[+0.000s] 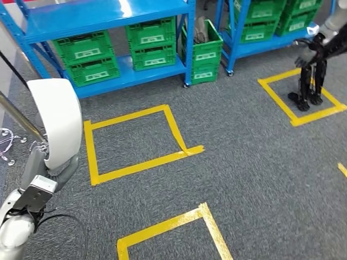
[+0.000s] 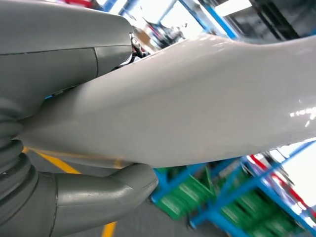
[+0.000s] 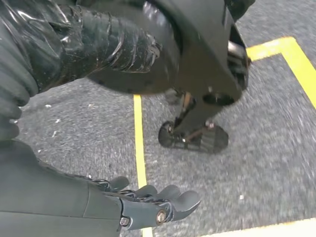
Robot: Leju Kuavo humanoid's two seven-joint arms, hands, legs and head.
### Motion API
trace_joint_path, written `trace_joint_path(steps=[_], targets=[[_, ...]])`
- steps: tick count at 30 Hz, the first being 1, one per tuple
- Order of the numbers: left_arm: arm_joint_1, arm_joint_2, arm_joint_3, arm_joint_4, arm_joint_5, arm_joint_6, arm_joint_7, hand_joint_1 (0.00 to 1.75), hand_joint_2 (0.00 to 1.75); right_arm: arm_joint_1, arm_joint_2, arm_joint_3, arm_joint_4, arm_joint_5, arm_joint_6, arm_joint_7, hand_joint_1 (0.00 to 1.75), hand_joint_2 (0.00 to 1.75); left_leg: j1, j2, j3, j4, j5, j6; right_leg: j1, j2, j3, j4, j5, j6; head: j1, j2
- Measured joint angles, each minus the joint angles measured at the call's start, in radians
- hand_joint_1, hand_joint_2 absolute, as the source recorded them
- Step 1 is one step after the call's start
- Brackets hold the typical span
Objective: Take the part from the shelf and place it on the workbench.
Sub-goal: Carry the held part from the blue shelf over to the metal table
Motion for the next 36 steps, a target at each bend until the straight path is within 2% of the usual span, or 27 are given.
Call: trace_joint_path(steps=[1, 2, 3, 4, 5, 6, 7, 8, 10, 12, 14, 16, 18, 19, 20, 21, 22, 24, 25, 27, 28, 30, 31, 33, 34, 35, 36], targets=[[0.004, 0.003, 0.002, 0.0, 0.008, -0.011, -0.006, 1.75, 1.75, 0.0, 0.0, 0.0, 0.0, 0.001, 0.001, -0.004, 0.0, 1.75, 0.001, -0.026, -0.029, 0.07, -0.036, -0.002, 0.001, 0.01, -0.004, 0.0, 0.003, -0.004, -0.002, 0.0], [0.009, 0.006, 0.005, 0.0, 0.015, -0.021, -0.01, 1.75, 1.75, -0.001, -0.001, 0.0, 0.0, 0.003, 0.002, -0.008, 0.0, 1.75, 0.001, -0.039, -0.058, 0.137, -0.063, -0.003, 0.002, 0.021, -0.008, 0.001, 0.005, -0.006, -0.003, 0.0], [0.013, 0.008, 0.007, 0.0, 0.02, -0.029, -0.014, 1.75, 1.75, 0.0, -0.001, 0.0, 0.0, 0.005, 0.005, -0.012, 0.0, 1.75, 0.001, -0.044, -0.077, 0.181, -0.073, -0.003, 0.004, 0.033, -0.011, 0.003, 0.007, -0.007, -0.003, 0.0], [0.015, 0.008, 0.009, 0.0, 0.024, -0.035, -0.018, 1.75, 1.75, 0.001, -0.002, 0.0, 0.0, 0.006, 0.008, -0.015, 0.0, 1.75, 0.001, -0.046, -0.08, 0.189, -0.063, -0.001, 0.005, 0.044, -0.013, 0.005, 0.008, -0.007, -0.003, 0.0], [0.015, 0.008, 0.011, 0.0, 0.026, -0.041, -0.021, 1.75, 1.75, 0.002, -0.002, 0.0, 0.0, 0.005, 0.01, -0.017, 0.0, 1.75, 0.001, -0.049, -0.064, 0.156, -0.034, 0.001, 0.006, 0.054, -0.015, 0.009, 0.008, -0.006, -0.003, 0.0], [0.016, 0.008, 0.012, 0.0, 0.027, -0.044, -0.023, 1.75, 1.75, 0.003, -0.002, 0.0, 0.0, 0.003, 0.014, -0.019, 0.0, 1.75, 0.001, -0.058, -0.035, 0.093, 0.005, 0.006, 0.006, 0.064, -0.016, 0.013, 0.008, -0.005, -0.003, 0.0], [0.016, 0.009, 0.014, 0.0, 0.029, -0.045, -0.025, 1.75, 1.75, 0.003, -0.001, 0.0, 0.0, 0.001, 0.017, -0.021, 0.0, 1.75, 0.002, -0.08, -0.004, 0.027, 0.035, 0.011, 0.006, 0.073, -0.019, 0.017, 0.008, -0.003, -0.002, 0.0], [0.018, 0.01, 0.016, -0.001, 0.031, -0.045, -0.027, 1.75, 1.75, 0.002, 0.0, 0.0, 0.0, -0.003, 0.019, -0.021, 0.0, 1.75, 0.003, -0.101, 0.02, -0.031, 0.055, 0.015, 0.006, 0.083, -0.026, 0.023, 0.008, 0.001, -0.003, 0.0], [0.025, 0.011, 0.022, -0.003, 0.034, -0.043, -0.031, 1.75, 1.75, 0.001, 0.002, 0.0, 0.0, -0.009, 0.023, -0.02, 0.0, 1.75, 0.001, -0.128, 0.034, -0.078, 0.059, 0.019, 0.001, 0.103, -0.045, 0.031, 0.013, 0.015, -0.002, 0.0], [0.032, 0.012, 0.026, -0.006, 0.035, -0.041, -0.038, 1.75, 1.75, 0.006, 0.002, 0.0, 0.002, -0.014, 0.024, -0.018, 0.0, 1.75, 0.001, -0.109, 0.031, -0.087, 0.064, 0.025, -0.003, 0.117, -0.059, 0.032, 0.019, 0.029, -0.002, 0.0], [0.038, 0.012, 0.031, -0.009, 0.036, -0.039, -0.046, 1.75, 1.75, 0.01, 0.001, -0.001, 0.004, -0.021, 0.024, -0.017, 0.0, 1.75, 0.006, -0.084, 0.032, -0.097, 0.071, 0.034, -0.001, 0.09, -0.082, 0.066, -0.006, 0.039, 0.004, 0.0], [0.044, 0.012, 0.04, -0.012, 0.036, -0.039, -0.051, 1.75, 1.75, 0.01, 0.002, -0.002, 0.005, -0.028, 0.023, -0.021, 0.0, 1.75, 0.007, -0.055, 0.031, -0.1, 0.074, 0.039, -0.002, 0.044, -0.133, 0.176, -0.068, 0.05, 0.011, 0.0], [0.047, 0.012, 0.046, -0.012, 0.037, -0.041, -0.056, 1.75, 1.75, 0.01, 0.002, -0.005, 0.005, -0.035, 0.022, -0.026, 0.0, 1.75, 0.006, -0.026, 0.029, -0.099, 0.074, 0.039, -0.008, 0.028, -0.181, 0.29, -0.113, 0.059, 0.012, 0.0], [0.046, 0.012, 0.048, -0.012, 0.038, -0.043, -0.058, 1.75, 1.75, 0.01, 0.002, -0.007, 0.005, -0.038, 0.021, -0.028, 0.0, 1.75, 0.006, -0.012, 0.028, -0.099, 0.074, 0.039, -0.009, 0.024, -0.183, 0.302, -0.11, 0.062, 0.012, 0.0], [0.045, 0.012, 0.049, -0.012, 0.04, -0.048, -0.062, 1.75, 1.75, 0.011, 0.002, -0.01, 0.005, -0.04, 0.02, -0.03, 0.0, 1.75, 0.006, 0.001, 0.029, -0.099, 0.074, 0.038, -0.011, 0.02, -0.164, 0.274, -0.09, 0.064, 0.012, 0.0], [0.043, 0.012, 0.051, -0.013, 0.044, -0.054, -0.065, 1.75, 1.75, 0.011, 0.002, -0.013, 0.006, -0.042, 0.019, -0.032, 0.0, 1.75, 0.007, 0.013, 0.03, -0.098, 0.073, 0.037, -0.011, 0.01, -0.127, 0.213, -0.06, 0.064, 0.012, 0.0], [0.04, 0.013, 0.053, -0.013, 0.048, -0.06, -0.067, 1.75, 1.75, 0.011, 0.003, -0.015, 0.006, -0.044, 0.017, -0.033, 0.0, 1.75, 0.006, 0.023, 0.031, -0.098, 0.073, 0.034, -0.01, -0.013, -0.084, 0.138, -0.035, 0.062, 0.013, 0.0], [0.032, 0.014, 0.059, -0.013, 0.053, -0.07, -0.071, 1.75, 1.75, 0.009, 0.004, -0.018, 0.006, -0.05, 0.015, -0.033, 0.0, 1.75, 0.001, 0.042, 0.032, -0.095, 0.07, 0.024, -0.003, -0.045, -0.027, 0.037, -0.01, 0.051, 0.012, 0.0], [0.026, 0.014, 0.061, -0.013, 0.052, -0.072, -0.074, 1.75, 1.75, 0.009, 0.005, -0.019, 0.006, -0.053, 0.013, -0.031, 0.0, 1.75, -0.001, 0.051, 0.032, -0.094, 0.07, 0.018, 0.001, -0.05, -0.02, 0.021, -0.011, 0.044, 0.012, 0.0], [0.013, 0.015, 0.063, -0.013, 0.047, -0.072, -0.077, 1.75, 1.75, 0.009, 0.009, -0.022, 0.006, -0.06, 0.011, -0.024, 0.0, 1.75, -0.001, 0.07, 0.034, -0.094, 0.069, 0.006, 0.003, -0.028, -0.023, 0.019, -0.005, 0.029, 0.011, 0.0], [0.007, 0.015, 0.063, -0.013, 0.045, -0.069, -0.079, 1.75, 1.75, 0.01, 0.012, -0.023, 0.007, -0.063, 0.01, -0.02, 0.0, 1.75, 0.001, 0.062, 0.033, -0.089, 0.062, 0.001, 0.002, -0.017, -0.023, 0.015, -0.001, 0.022, 0.01, 0.0], [-0.001, 0.015, 0.066, -0.013, 0.044, -0.059, -0.08, 1.75, 1.75, 0.01, 0.016, -0.025, 0.007, -0.07, 0.008, -0.011, 0.0, 1.75, 0.006, 0.013, 0.009, -0.027, 0.016, -0.007, -0.002, 0.004, -0.021, 0.007, 0.008, 0.008, 0.005, 0.0], [-0.002, 0.014, 0.068, -0.013, 0.044, -0.052, -0.081, 1.75, 1.75, 0.01, 0.018, -0.025, 0.007, -0.073, 0.007, -0.008, 0.0, 1.75, 0.007, -0.017, -0.017, 0.035, -0.018, -0.009, -0.002, 0.015, -0.022, 0.007, 0.01, 0.005, 0.002, 0.0], [0.0, 0.012, 0.071, -0.012, 0.041, -0.038, -0.082, 1.75, 1.75, 0.009, 0.019, -0.027, 0.007, -0.079, 0.004, -0.007, 0.0, 1.75, 0.007, -0.043, -0.075, 0.163, -0.069, -0.009, -0.001, 0.041, -0.026, 0.008, 0.013, 0.001, 0.0, 0.0], [0.001, 0.01, 0.072, -0.012, 0.038, -0.031, -0.082, 1.75, 1.75, 0.01, 0.02, -0.028, 0.007, -0.081, 0.004, -0.008, 0.0, 1.75, 0.007, -0.046, -0.088, 0.191, -0.07, -0.009, 0.0, 0.055, -0.027, 0.01, 0.013, 0.0, 0.0, 0.0], [0.002, 0.008, 0.073, -0.012, 0.035, -0.025, -0.083, 1.75, 1.75, 0.012, 0.021, -0.03, 0.007, -0.083, 0.004, -0.009, 0.0, 1.75, 0.007, -0.048, -0.082, 0.179, -0.05, -0.007, 0.001, 0.07, -0.027, 0.012, 0.013, 0.001, 0.0, 0.0], [0.003, 0.007, 0.075, -0.013, 0.033, -0.02, -0.083, 1.75, 1.75, 0.013, 0.022, -0.031, 0.007, -0.083, 0.004, -0.009, 0.0, 1.75, 0.008, -0.053, -0.06, 0.131, -0.015, -0.005, 0.001, 0.085, -0.027, 0.016, 0.012, 0.002, 0.0, 0.0]])
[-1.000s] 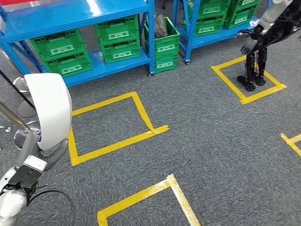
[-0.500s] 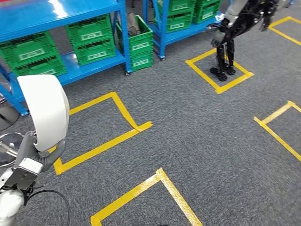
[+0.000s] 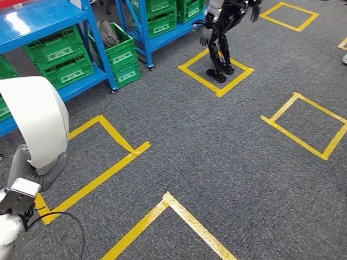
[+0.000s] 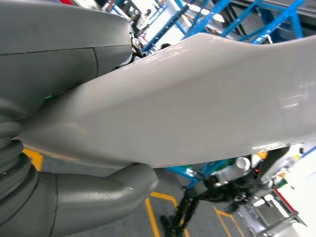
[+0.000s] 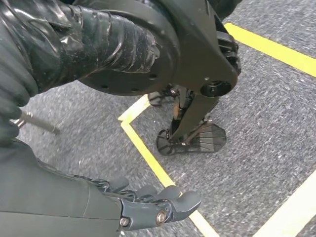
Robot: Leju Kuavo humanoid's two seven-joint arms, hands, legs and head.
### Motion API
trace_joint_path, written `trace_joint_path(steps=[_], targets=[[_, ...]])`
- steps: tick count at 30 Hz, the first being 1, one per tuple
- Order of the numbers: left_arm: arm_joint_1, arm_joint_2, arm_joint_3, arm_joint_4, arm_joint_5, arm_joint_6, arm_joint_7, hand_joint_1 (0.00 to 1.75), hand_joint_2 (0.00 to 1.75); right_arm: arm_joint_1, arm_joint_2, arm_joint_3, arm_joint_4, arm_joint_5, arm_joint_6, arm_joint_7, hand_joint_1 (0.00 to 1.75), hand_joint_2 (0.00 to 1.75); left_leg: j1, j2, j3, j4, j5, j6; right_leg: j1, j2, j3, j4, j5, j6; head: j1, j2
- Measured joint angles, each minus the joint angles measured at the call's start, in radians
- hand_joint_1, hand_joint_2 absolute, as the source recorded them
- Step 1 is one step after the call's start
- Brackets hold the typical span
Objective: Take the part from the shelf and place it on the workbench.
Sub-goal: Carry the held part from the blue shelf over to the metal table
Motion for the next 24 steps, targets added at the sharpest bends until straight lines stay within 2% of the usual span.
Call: trace_joint_path(steps=[1, 2, 3, 4, 5, 6, 7, 8, 9, 10, 11, 12, 13, 14, 15, 17, 18, 19, 20, 21, 22, 24], targets=[[0.0, -0.001, 0.002, 0.0, -0.001, 0.003, -0.001, 1.75, 1.75, 0.0, 0.002, -0.001, 0.0, 0.0, 0.0, -0.001, 0.0, 1.75, 0.001, -0.016, 0.031, -0.067, 0.037, 0.003, -0.001, 0.014, -0.001, 0.004, -0.001, 0.002, 0.0, 0.0], [0.001, -0.001, 0.004, 0.0, -0.001, 0.004, -0.001, 1.75, 1.75, -0.001, 0.003, -0.002, 0.0, 0.0, 0.0, -0.002, 0.0, 1.75, 0.004, -0.038, 0.06, -0.131, 0.062, 0.005, 0.0, 0.028, -0.004, 0.011, -0.002, 0.006, 0.0, 0.0], [0.002, -0.002, 0.007, -0.001, -0.002, 0.005, -0.002, 1.75, 1.75, -0.002, 0.004, -0.003, 0.0, -0.001, 0.0, -0.003, 0.0, 1.75, 0.006, -0.058, 0.079, -0.175, 0.073, 0.007, 0.0, 0.04, -0.01, 0.016, -0.002, 0.011, 0.0, 0.0], [0.003, -0.002, 0.01, -0.001, -0.002, 0.007, -0.002, 1.75, 1.75, -0.002, 0.005, -0.004, 0.0, -0.001, 0.0, -0.006, 0.0, 1.75, 0.006, -0.072, 0.088, -0.198, 0.074, 0.009, -0.002, 0.052, -0.017, 0.019, -0.001, 0.018, 0.0, 0.0], [0.003, -0.004, 0.013, -0.002, -0.003, 0.01, -0.002, 1.75, 1.75, -0.001, 0.005, -0.006, 0.0, -0.001, 0.0, -0.01, 0.0, 1.75, 0.005, -0.073, 0.089, -0.204, 0.07, 0.011, -0.003, 0.063, -0.025, 0.021, 0.002, 0.026, 0.001, 0.0], [0.003, -0.005, 0.015, -0.002, -0.002, 0.014, -0.002, 1.75, 1.75, 0.001, 0.005, -0.008, 0.0, -0.001, 0.0, -0.014, 0.0, 1.75, 0.005, -0.063, 0.088, -0.207, 0.071, 0.015, -0.006, 0.074, -0.033, 0.019, 0.005, 0.033, 0.001, 0.0], [0.003, -0.006, 0.017, -0.003, -0.002, 0.018, -0.002, 1.75, 1.75, 0.004, 0.005, -0.009, 0.001, -0.001, -0.001, -0.018, 0.0, 1.75, 0.006, -0.05, 0.088, -0.211, 0.074, 0.02, -0.007, 0.068, -0.04, 0.023, 0.003, 0.039, 0.001, 0.0], [0.003, -0.008, 0.018, -0.003, -0.002, 0.023, -0.003, 1.75, 1.75, 0.006, 0.006, -0.01, 0.001, -0.001, -0.003, -0.02, 0.0, 1.75, 0.007, -0.038, 0.089, -0.215, 0.077, 0.026, -0.005, 0.048, -0.051, 0.038, -0.007, 0.044, 0.004, 0.0], [0.003, -0.01, 0.02, -0.003, -0.002, 0.028, -0.003, 1.75, 1.75, 0.005, 0.006, -0.01, 0.001, -0.001, -0.005, -0.022, 0.0, 1.75, 0.008, -0.023, 0.09, -0.218, 0.079, 0.032, -0.004, 0.018, -0.071, 0.075, -0.028, 0.048, 0.007, 0.0], [0.005, -0.012, 0.023, -0.003, -0.004, 0.034, -0.003, 1.75, 1.75, 0.004, 0.007, -0.01, 0.002, -0.001, -0.008, -0.022, 0.0, 1.75, 0.006, -0.008, 0.09, -0.219, 0.08, 0.035, -0.004, -0.018, -0.097, 0.131, -0.058, 0.051, 0.01, 0.0], [0.006, -0.014, 0.025, -0.003, -0.006, 0.039, -0.004, 1.75, 1.75, 0.002, 0.008, -0.011, 0.002, -0.001, -0.011, -0.023, 0.0, 1.75, 0.004, 0.006, 0.089, -0.219, 0.08, 0.037, -0.005, -0.042, -0.129, 0.198, -0.089, 0.055, 0.013, 0.0], [0.008, -0.015, 0.027, -0.003, -0.007, 0.043, -0.004, 1.75, 1.75, 0.0, 0.008, -0.011, 0.002, -0.001, -0.013, -0.023, 0.0, 1.75, 0.002, 0.022, 0.088, -0.218, 0.079, 0.038, -0.007, -0.054, -0.158, 0.259, -0.112, 0.058, 0.013, 0.0], [0.008, -0.017, 0.03, -0.003, -0.008, 0.046, -0.004, 1.75, 1.75, -0.001, 0.008, -0.011, 0.002, -0.001, -0.014, -0.024, 0.0, 1.75, 0.001, 0.037, 0.088, -0.218, 0.079, 0.038, -0.009, -0.06, -0.173, 0.293, -0.119, 0.06, 0.013, 0.0], [0.008, -0.019, 0.032, -0.003, -0.008, 0.048, -0.004, 1.75, 1.75, -0.001, 0.008, -0.011, 0.002, -0.002, -0.014, -0.024, 0.0, 1.75, 0.001, 0.051, 0.089, -0.218, 0.078, 0.038, -0.01, -0.064, -0.168, 0.288, -0.107, 0.061, 0.013, 0.0], [0.008, -0.021, 0.035, -0.003, -0.008, 0.05, -0.004, 1.75, 1.75, -0.001, 0.008, -0.011, 0.002, -0.002, -0.015, -0.024, 0.0, 1.75, 0.001, 0.064, 0.09, -0.218, 0.077, 0.037, -0.01, -0.07, -0.142, 0.243, -0.079, 0.06, 0.013, 0.0], [0.008, -0.024, 0.04, -0.003, -0.008, 0.052, -0.004, 1.75, 1.75, -0.001, 0.008, -0.011, 0.002, -0.003, -0.015, -0.024, 0.0, 1.75, -0.001, 0.086, 0.094, -0.218, 0.073, 0.031, -0.004, -0.112, -0.063, 0.1, -0.026, 0.054, 0.013, 0.0], [0.007, -0.025, 0.041, -0.003, -0.008, 0.053, -0.004, 1.75, 1.75, -0.003, 0.008, -0.011, 0.002, -0.004, -0.016, -0.024, 0.0, 1.75, -0.004, 0.095, 0.095, -0.217, 0.071, 0.026, -0.001, -0.129, -0.034, 0.049, -0.013, 0.048, 0.013, 0.0], [0.006, -0.025, 0.042, -0.003, -0.008, 0.054, -0.004, 1.75, 1.75, -0.003, 0.009, -0.011, 0.002, -0.005, -0.016, -0.024, 0.0, 1.75, -0.007, 0.105, 0.097, -0.217, 0.069, 0.021, 0.003, -0.14, -0.02, 0.023, -0.011, 0.041, 0.013, 0.0], [0.006, -0.026, 0.043, -0.003, -0.009, 0.055, -0.004, 1.75, 1.75, -0.003, 0.009, -0.011, 0.002, -0.006, -0.016, -0.024, 0.0, 1.75, -0.009, 0.115, 0.098, -0.217, 0.068, 0.016, 0.007, -0.137, -0.019, 0.019, -0.014, 0.034, 0.012, 0.0], [0.005, -0.027, 0.043, -0.003, -0.009, 0.056, -0.004, 1.75, 1.75, -0.003, 0.009, -0.012, 0.002, -0.008, -0.016, -0.024, 0.0, 1.75, -0.008, 0.125, 0.101, -0.218, 0.068, 0.011, 0.007, -0.122, -0.021, 0.018, -0.011, 0.028, 0.012, 0.0], [0.002, -0.029, 0.043, -0.003, -0.011, 0.058, -0.004, 1.75, 1.75, -0.002, 0.01, -0.012, 0.002, -0.009, -0.016, -0.023, 0.0, 1.75, -0.007, 0.123, 0.103, -0.216, 0.063, 0.005, 0.005, -0.111, -0.021, 0.015, -0.008, 0.022, 0.012, 0.0], [-0.003, -0.031, 0.042, -0.002, -0.016, 0.063, -0.004, 1.75, 1.75, -0.002, 0.011, -0.012, 0.002, -0.012, -0.016, -0.02, 0.0, 1.75, -0.001, 0.077, 0.09, -0.176, 0.031, -0.004, 0.001, -0.088, -0.018, 0.007, -0.001, 0.008, 0.008, 0.0]])
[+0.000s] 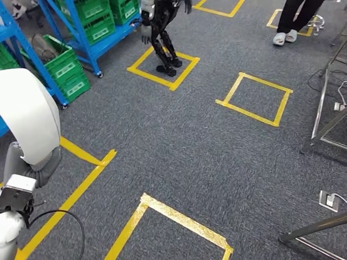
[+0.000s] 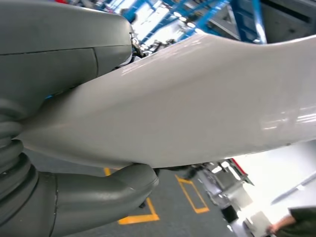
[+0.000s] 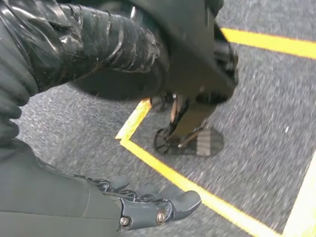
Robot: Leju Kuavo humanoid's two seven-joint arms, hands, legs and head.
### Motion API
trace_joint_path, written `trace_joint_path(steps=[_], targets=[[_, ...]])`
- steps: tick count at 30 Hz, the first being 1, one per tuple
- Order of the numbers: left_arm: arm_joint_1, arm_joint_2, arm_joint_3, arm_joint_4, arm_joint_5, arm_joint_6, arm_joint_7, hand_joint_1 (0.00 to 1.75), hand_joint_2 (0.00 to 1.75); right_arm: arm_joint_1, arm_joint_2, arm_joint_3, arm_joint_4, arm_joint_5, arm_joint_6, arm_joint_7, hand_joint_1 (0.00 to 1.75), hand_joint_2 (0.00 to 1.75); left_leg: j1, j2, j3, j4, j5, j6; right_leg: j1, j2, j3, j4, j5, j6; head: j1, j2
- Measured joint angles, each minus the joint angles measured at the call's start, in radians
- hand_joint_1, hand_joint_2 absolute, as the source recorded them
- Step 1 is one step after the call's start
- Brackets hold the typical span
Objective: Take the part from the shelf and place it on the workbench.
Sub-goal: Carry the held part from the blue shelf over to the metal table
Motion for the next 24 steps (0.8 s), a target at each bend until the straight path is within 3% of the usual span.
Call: trace_joint_path(steps=[2, 3, 4, 5, 7, 9, 11, 13, 14, 15, 17, 19, 20, 21, 22, 24], targets=[[-0.003, -0.001, 0.0, 0.004, -0.004, 0.007, 0.001, 1.75, 1.75, -0.002, 0.001, 0.0, 0.0, -0.002, 0.0, 0.004, 0.0, 1.75, 0.003, -0.056, -0.052, 0.119, -0.064, -0.002, -0.001, 0.024, 0.001, -0.003, 0.003, -0.008, -0.004, 0.0], [-0.003, -0.002, 0.0, 0.006, -0.005, 0.009, 0.002, 1.75, 1.75, -0.002, 0.001, -0.001, 0.0, -0.003, 0.0, 0.007, 0.0, 1.75, 0.003, -0.066, -0.083, 0.185, -0.091, -0.002, 0.0, 0.038, 0.001, -0.003, 0.003, -0.01, -0.004, 0.0], [-0.003, -0.002, -0.001, 0.01, -0.007, 0.012, 0.004, 1.75, 1.75, -0.002, 0.001, -0.001, 0.0, -0.003, 0.0, 0.009, 0.0, 1.75, 0.003, -0.069, -0.105, 0.231, -0.102, -0.002, 0.001, 0.054, 0.001, -0.002, 0.003, -0.01, -0.005, 0.0], [-0.003, -0.003, -0.001, 0.014, -0.01, 0.015, 0.005, 1.75, 1.75, -0.001, 0.002, -0.001, 0.0, -0.003, -0.001, 0.011, 0.0, 1.75, 0.002, -0.071, -0.112, 0.242, -0.092, -0.001, 0.001, 0.07, 0.001, -0.001, 0.004, -0.01, -0.004, 0.0], [-0.006, -0.004, -0.001, 0.018, -0.015, 0.022, 0.007, 1.75, 1.75, 0.0, 0.002, -0.001, 0.0, -0.003, -0.004, 0.014, 0.0, 1.75, 0.004, -0.082, -0.08, 0.158, -0.024, 0.001, 0.001, 0.101, 0.002, 0.003, 0.003, -0.009, -0.005, 0.0], [-0.008, -0.004, -0.001, 0.021, -0.017, 0.026, 0.007, 1.75, 1.75, 0.0, 0.003, -0.001, 0.001, -0.003, -0.007, 0.016, 0.0, 1.75, 0.011, -0.137, -0.03, 0.038, 0.029, 0.005, 0.0, 0.129, -0.006, 0.013, 0.001, -0.002, -0.003, 0.0], [-0.01, -0.004, -0.002, 0.024, -0.018, 0.028, 0.007, 1.75, 1.75, -0.001, 0.004, -0.001, 0.001, -0.003, -0.009, 0.018, 0.0, 1.75, 0.013, -0.177, -0.013, -0.014, 0.035, 0.008, -0.005, 0.156, -0.024, 0.02, 0.005, 0.013, -0.003, 0.0], [-0.013, -0.004, -0.003, 0.029, -0.018, 0.029, 0.008, 1.75, 1.75, 0.002, 0.004, -0.001, 0.002, -0.003, -0.011, 0.021, 0.0, 1.75, 0.011, -0.158, -0.014, -0.024, 0.035, 0.014, -0.011, 0.178, -0.04, 0.021, 0.011, 0.028, -0.003, 0.0], [-0.017, -0.005, -0.003, 0.031, -0.02, 0.03, 0.008, 1.75, 1.75, 0.004, 0.004, -0.001, 0.003, -0.003, -0.012, 0.023, 0.0, 1.75, 0.012, -0.144, -0.011, -0.028, 0.037, 0.02, -0.01, 0.166, -0.047, 0.028, 0.007, 0.034, -0.002, 0.0], [-0.02, -0.006, -0.004, 0.033, -0.021, 0.031, 0.008, 1.75, 1.75, 0.005, 0.004, -0.001, 0.004, -0.003, -0.012, 0.024, 0.0, 1.75, 0.013, -0.128, -0.008, -0.033, 0.038, 0.025, -0.008, 0.138, -0.062, 0.051, -0.006, 0.039, 0.002, 0.0], [-0.022, -0.007, -0.004, 0.038, -0.023, 0.032, 0.008, 1.75, 1.75, 0.002, 0.005, 0.0, 0.004, -0.003, -0.012, 0.026, 0.0, 1.75, 0.011, -0.095, -0.004, -0.037, 0.039, 0.033, -0.004, 0.062, -0.117, 0.157, -0.057, 0.046, 0.008, 0.0], [-0.023, -0.008, -0.005, 0.044, -0.025, 0.034, 0.008, 1.75, 1.75, -0.001, 0.005, 0.0, 0.004, -0.003, -0.012, 0.027, 0.0, 1.75, 0.006, -0.061, -0.003, -0.036, 0.036, 0.036, -0.007, 0.031, -0.177, 0.273, -0.096, 0.05, 0.01, 0.0], [-0.023, -0.009, -0.006, 0.047, -0.027, 0.035, 0.009, 1.75, 1.75, -0.001, 0.005, 0.0, 0.004, -0.003, -0.012, 0.029, 0.0, 1.75, 0.005, -0.046, -0.002, -0.036, 0.035, 0.037, -0.008, 0.026, -0.187, 0.291, -0.094, 0.05, 0.01, 0.0], [-0.024, -0.01, -0.006, 0.049, -0.028, 0.036, 0.009, 1.75, 1.75, -0.001, 0.005, 0.0, 0.004, -0.003, -0.012, 0.031, 0.0, 1.75, 0.004, -0.031, -0.001, -0.036, 0.033, 0.037, -0.008, 0.022, -0.175, 0.27, -0.075, 0.049, 0.01, 0.0], [-0.027, -0.011, -0.007, 0.051, -0.031, 0.037, 0.01, 1.75, 1.75, 0.0, 0.005, 0.0, 0.004, -0.003, -0.012, 0.033, 0.0, 1.75, 0.003, -0.018, 0.002, -0.036, 0.031, 0.036, -0.007, 0.013, -0.143, 0.213, -0.044, 0.046, 0.01, 0.0], [-0.032, -0.012, -0.007, 0.054, -0.034, 0.04, 0.011, 1.75, 1.75, 0.0, 0.005, 0.0, 0.004, -0.003, -0.013, 0.035, 0.0, 1.75, -0.001, 0.004, 0.009, -0.036, 0.025, 0.03, 0.002, -0.029, -0.066, 0.079, -0.002, 0.034, 0.01, 0.0]])
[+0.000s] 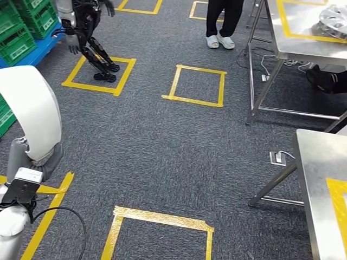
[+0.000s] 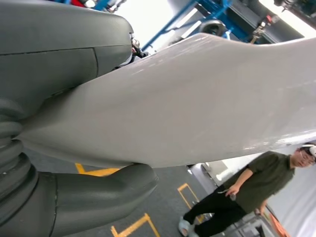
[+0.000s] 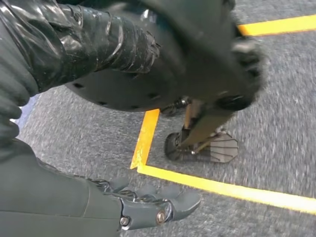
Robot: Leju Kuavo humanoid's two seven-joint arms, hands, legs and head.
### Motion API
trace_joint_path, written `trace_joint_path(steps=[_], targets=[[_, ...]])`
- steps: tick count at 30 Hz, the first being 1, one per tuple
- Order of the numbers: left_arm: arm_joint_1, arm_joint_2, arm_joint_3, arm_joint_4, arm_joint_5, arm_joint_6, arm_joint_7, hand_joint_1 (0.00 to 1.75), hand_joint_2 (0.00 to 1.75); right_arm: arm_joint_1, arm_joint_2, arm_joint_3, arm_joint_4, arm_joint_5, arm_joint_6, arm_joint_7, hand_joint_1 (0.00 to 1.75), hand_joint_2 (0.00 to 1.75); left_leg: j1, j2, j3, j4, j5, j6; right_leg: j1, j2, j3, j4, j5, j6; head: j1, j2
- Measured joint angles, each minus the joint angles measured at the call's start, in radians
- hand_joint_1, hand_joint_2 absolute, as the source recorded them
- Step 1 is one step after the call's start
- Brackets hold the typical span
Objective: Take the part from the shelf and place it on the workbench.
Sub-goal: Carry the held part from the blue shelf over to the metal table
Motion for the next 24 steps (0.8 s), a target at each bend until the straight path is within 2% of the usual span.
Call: trace_joint_path(steps=[1, 2, 4, 5, 7, 8, 9, 10, 11, 12, 13, 14, 15, 16, 17, 18, 19, 20, 22, 23, 24], targets=[[-0.002, 0.0, 0.0, 0.001, -0.001, 0.001, 0.0, 1.75, 1.75, -0.001, 0.0, 0.0, 0.0, 0.0, 0.0, 0.0, 0.0, 1.75, -0.002, 0.01, 0.003, 0.0, -0.003, -0.004, 0.005, -0.014, 0.025, -0.041, 0.008, -0.007, 0.0, 0.0], [-0.004, -0.001, 0.0, 0.002, -0.001, 0.002, 0.0, 1.75, 1.75, -0.002, 0.0, 0.0, 0.0, 0.0, -0.001, 0.001, 0.0, 1.75, -0.005, 0.019, 0.005, 0.0, -0.005, -0.009, 0.01, -0.019, 0.034, -0.058, 0.006, -0.014, -0.001, 0.0], [-0.008, -0.002, -0.001, 0.005, -0.001, 0.004, 0.001, 1.75, 1.75, -0.001, 0.0, 0.0, 0.0, 0.0, -0.001, 0.002, 0.0, 1.75, -0.006, 0.039, 0.011, -0.003, -0.009, -0.019, 0.01, 0.005, 0.036, -0.061, 0.009, -0.024, -0.001, 0.0], [-0.01, -0.003, -0.002, 0.006, -0.002, 0.005, 0.001, 1.75, 1.75, -0.001, 0.0, 0.0, 0.0, 0.0, -0.001, 0.002, 0.0, 1.75, -0.004, 0.033, 0.013, 0.001, -0.016, -0.024, 0.008, 0.016, 0.038, -0.066, 0.011, -0.028, -0.002, 0.0], [-0.017, -0.004, -0.002, 0.011, -0.007, 0.01, 0.003, 1.75, 1.75, -0.001, 0.001, 0.0, 0.0, 0.0, -0.001, 0.003, 0.0, 1.75, 0.0, -0.013, -0.006, 0.056, -0.054, -0.029, 0.002, 0.038, 0.046, -0.075, 0.015, -0.038, -0.006, 0.0], [-0.02, -0.005, -0.003, 0.016, -0.009, 0.012, 0.005, 1.75, 1.75, -0.002, 0.001, 0.0, 0.0, -0.001, -0.001, 0.002, 0.0, 1.75, 0.001, -0.044, -0.031, 0.115, -0.084, -0.03, 0.001, 0.049, 0.048, -0.076, 0.015, -0.041, -0.008, 0.0], [-0.021, -0.005, -0.003, 0.023, -0.011, 0.014, 0.007, 1.75, 1.75, -0.003, 0.001, 0.0, 0.0, -0.001, -0.001, 0.002, 0.0, 1.75, 0.001, -0.062, -0.064, 0.184, -0.114, -0.031, 0.001, 0.061, 0.048, -0.076, 0.015, -0.044, -0.01, 0.0], [-0.021, -0.006, -0.004, 0.03, -0.013, 0.014, 0.009, 1.75, 1.75, -0.004, 0.001, 0.0, 0.0, -0.001, -0.001, 0.001, 0.0, 1.75, 0.001, -0.071, -0.095, 0.242, -0.132, -0.031, 0.002, 0.076, 0.048, -0.075, 0.015, -0.045, -0.01, 0.0], [-0.022, -0.007, -0.005, 0.037, -0.014, 0.015, 0.011, 1.75, 1.75, -0.004, 0.001, 0.0, 0.0, -0.001, 0.0, 0.001, 0.0, 1.75, 0.001, -0.074, -0.114, 0.272, -0.131, -0.031, 0.002, 0.091, 0.049, -0.074, 0.015, -0.045, -0.01, 0.0], [-0.022, -0.008, -0.007, 0.042, -0.016, 0.016, 0.012, 1.75, 1.75, -0.004, 0.001, 0.0, 0.0, -0.001, 0.0, 0.001, 0.0, 1.75, 0.001, -0.076, -0.117, 0.266, -0.111, -0.031, 0.002, 0.106, 0.049, -0.072, 0.014, -0.045, -0.01, 0.0], [-0.024, -0.008, -0.009, 0.047, -0.018, 0.017, 0.012, 1.75, 1.75, -0.003, 0.001, 0.0, 0.0, -0.001, 0.0, 0.001, 0.0, 1.75, 0.002, -0.081, -0.103, 0.223, -0.075, -0.031, 0.002, 0.121, 0.049, -0.069, 0.013, -0.044, -0.01, 0.0], [-0.028, -0.009, -0.011, 0.05, -0.019, 0.018, 0.012, 1.75, 1.75, -0.003, 0.001, 0.0, 0.0, -0.001, 0.0, 0.001, 0.0, 1.75, 0.005, -0.098, -0.079, 0.159, -0.035, -0.03, 0.0, 0.135, 0.048, -0.064, 0.012, -0.041, -0.011, 0.0], [-0.032, -0.009, -0.013, 0.054, -0.019, 0.019, 0.012, 1.75, 1.75, -0.004, 0.002, 0.0, 0.0, -0.001, 0.0, 0.001, 0.0, 1.75, 0.008, -0.121, -0.055, 0.098, -0.008, -0.03, 0.001, 0.148, 0.044, -0.058, 0.01, -0.037, -0.01, 0.0], [-0.036, -0.008, -0.014, 0.058, -0.02, 0.02, 0.012, 1.75, 1.75, -0.005, 0.002, 0.0, 0.0, -0.001, 0.0, 0.0, 0.0, 1.75, 0.01, -0.14, -0.038, 0.054, 0.006, -0.029, 0.0, 0.162, 0.039, -0.053, 0.01, -0.031, -0.01, 0.0], [-0.039, -0.008, -0.016, 0.061, -0.02, 0.021, 0.012, 1.75, 1.75, -0.005, 0.002, 0.0, 0.0, -0.001, -0.001, 0.0, 0.0, 1.75, 0.01, -0.153, -0.029, 0.03, 0.008, -0.027, -0.001, 0.174, 0.032, -0.05, 0.011, -0.025, -0.01, 0.0], [-0.042, -0.008, -0.017, 0.064, -0.02, 0.022, 0.012, 1.75, 1.75, -0.005, 0.002, 0.0, 0.0, -0.001, -0.001, 0.0, 0.0, 1.75, 0.008, -0.153, -0.027, 0.024, 0.003, -0.023, -0.003, 0.186, 0.026, -0.049, 0.014, -0.018, -0.01, 0.0], [-0.045, -0.009, -0.018, 0.066, -0.02, 0.023, 0.012, 1.75, 1.75, -0.003, 0.001, 0.0, 0.0, -0.001, -0.001, 0.0, 0.0, 1.75, 0.008, -0.143, -0.027, 0.021, 0.004, -0.018, -0.006, 0.196, 0.021, -0.052, 0.017, -0.012, -0.01, 0.0], [-0.049, -0.009, -0.019, 0.068, -0.02, 0.024, 0.012, 1.75, 1.75, 0.0, 0.001, 0.0, 0.0, -0.001, -0.001, 0.0, 0.0, 1.75, 0.008, -0.131, -0.026, 0.018, 0.007, -0.012, -0.006, 0.19, 0.015, -0.05, 0.017, -0.006, -0.01, 0.0], [-0.053, -0.011, -0.019, 0.07, -0.019, 0.025, 0.011, 1.75, 1.75, 0.002, 0.002, 0.0, 0.0, -0.001, -0.002, 0.0, 0.0, 1.75, 0.009, -0.105, -0.022, 0.012, 0.01, 0.001, -0.004, 0.138, -0.014, -0.004, -0.009, 0.002, -0.003, 0.0], [-0.054, -0.011, -0.019, 0.072, -0.019, 0.026, 0.011, 1.75, 1.75, 0.0, 0.002, 0.0, 0.0, 0.0, -0.002, 0.0, 0.0, 1.75, 0.007, -0.091, -0.022, 0.011, 0.01, 0.005, -0.003, 0.1, -0.041, 0.048, -0.035, 0.005, -0.001, 0.0], [-0.053, -0.011, -0.019, 0.073, -0.019, 0.027, 0.011, 1.75, 1.75, -0.002, 0.002, 0.0, 0.0, 0.0, -0.002, 0.0, 0.0, 1.75, 0.004, -0.077, -0.022, 0.011, 0.009, 0.009, -0.004, 0.075, -0.074, 0.113, -0.063, 0.008, 0.002, 0.0]])
